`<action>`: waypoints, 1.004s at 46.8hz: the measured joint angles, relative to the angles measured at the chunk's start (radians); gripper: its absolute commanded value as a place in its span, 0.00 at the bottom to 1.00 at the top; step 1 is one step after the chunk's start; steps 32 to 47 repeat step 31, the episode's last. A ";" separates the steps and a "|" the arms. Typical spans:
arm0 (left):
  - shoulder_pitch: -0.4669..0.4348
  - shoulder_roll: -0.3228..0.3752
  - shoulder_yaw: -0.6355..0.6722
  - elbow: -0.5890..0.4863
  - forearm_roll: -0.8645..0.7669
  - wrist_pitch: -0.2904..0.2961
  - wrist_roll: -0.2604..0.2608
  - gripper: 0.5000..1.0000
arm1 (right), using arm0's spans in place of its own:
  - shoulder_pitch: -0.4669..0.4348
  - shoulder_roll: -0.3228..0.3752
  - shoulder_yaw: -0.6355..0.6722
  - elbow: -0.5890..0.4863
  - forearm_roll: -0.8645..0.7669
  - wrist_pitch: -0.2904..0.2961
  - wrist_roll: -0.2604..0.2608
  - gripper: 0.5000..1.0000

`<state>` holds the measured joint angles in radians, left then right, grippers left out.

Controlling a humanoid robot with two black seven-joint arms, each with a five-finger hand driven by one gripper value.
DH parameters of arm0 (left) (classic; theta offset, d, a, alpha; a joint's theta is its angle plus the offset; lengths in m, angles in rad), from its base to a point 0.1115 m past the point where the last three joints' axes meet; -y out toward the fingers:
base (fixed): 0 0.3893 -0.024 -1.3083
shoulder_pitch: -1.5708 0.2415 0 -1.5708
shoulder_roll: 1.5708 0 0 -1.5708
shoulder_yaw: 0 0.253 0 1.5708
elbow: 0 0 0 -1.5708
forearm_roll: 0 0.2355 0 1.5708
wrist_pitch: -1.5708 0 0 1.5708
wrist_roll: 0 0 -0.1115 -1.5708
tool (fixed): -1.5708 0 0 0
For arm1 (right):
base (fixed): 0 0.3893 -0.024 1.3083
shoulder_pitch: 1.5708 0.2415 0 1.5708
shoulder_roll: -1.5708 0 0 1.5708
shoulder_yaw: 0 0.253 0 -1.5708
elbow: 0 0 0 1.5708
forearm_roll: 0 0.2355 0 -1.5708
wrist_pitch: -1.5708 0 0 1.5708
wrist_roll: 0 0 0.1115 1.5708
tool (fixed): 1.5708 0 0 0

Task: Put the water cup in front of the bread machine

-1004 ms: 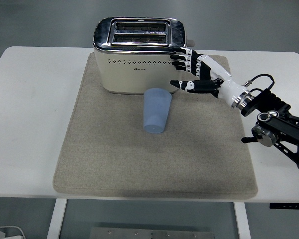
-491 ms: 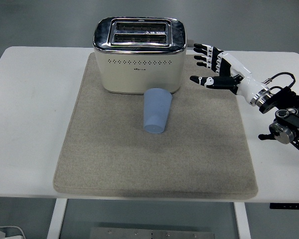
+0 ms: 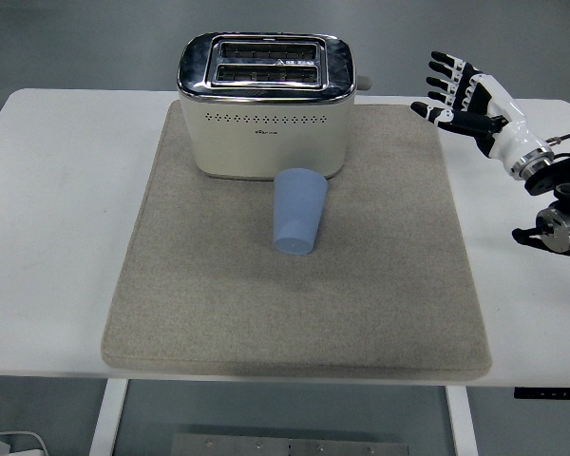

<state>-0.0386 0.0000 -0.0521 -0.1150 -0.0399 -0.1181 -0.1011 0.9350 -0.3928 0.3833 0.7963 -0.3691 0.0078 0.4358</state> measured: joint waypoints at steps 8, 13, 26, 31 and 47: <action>0.000 0.000 0.000 0.000 0.000 0.000 0.000 1.00 | 0.029 0.043 0.000 -0.098 0.094 -0.001 -0.096 0.82; -0.001 0.000 0.000 0.000 0.000 0.000 0.000 1.00 | 0.040 0.062 -0.001 -0.140 0.129 -0.005 -0.121 0.82; 0.000 0.000 0.000 0.000 0.000 0.000 0.000 1.00 | 0.058 0.096 0.000 -0.188 0.229 -0.011 -0.177 0.82; 0.000 0.000 0.000 0.000 0.000 0.000 0.000 1.00 | 0.060 0.097 0.000 -0.201 0.294 -0.011 -0.197 0.82; 0.000 0.000 0.000 0.000 0.000 0.000 0.000 1.00 | 0.060 0.097 0.000 -0.201 0.294 -0.011 -0.197 0.82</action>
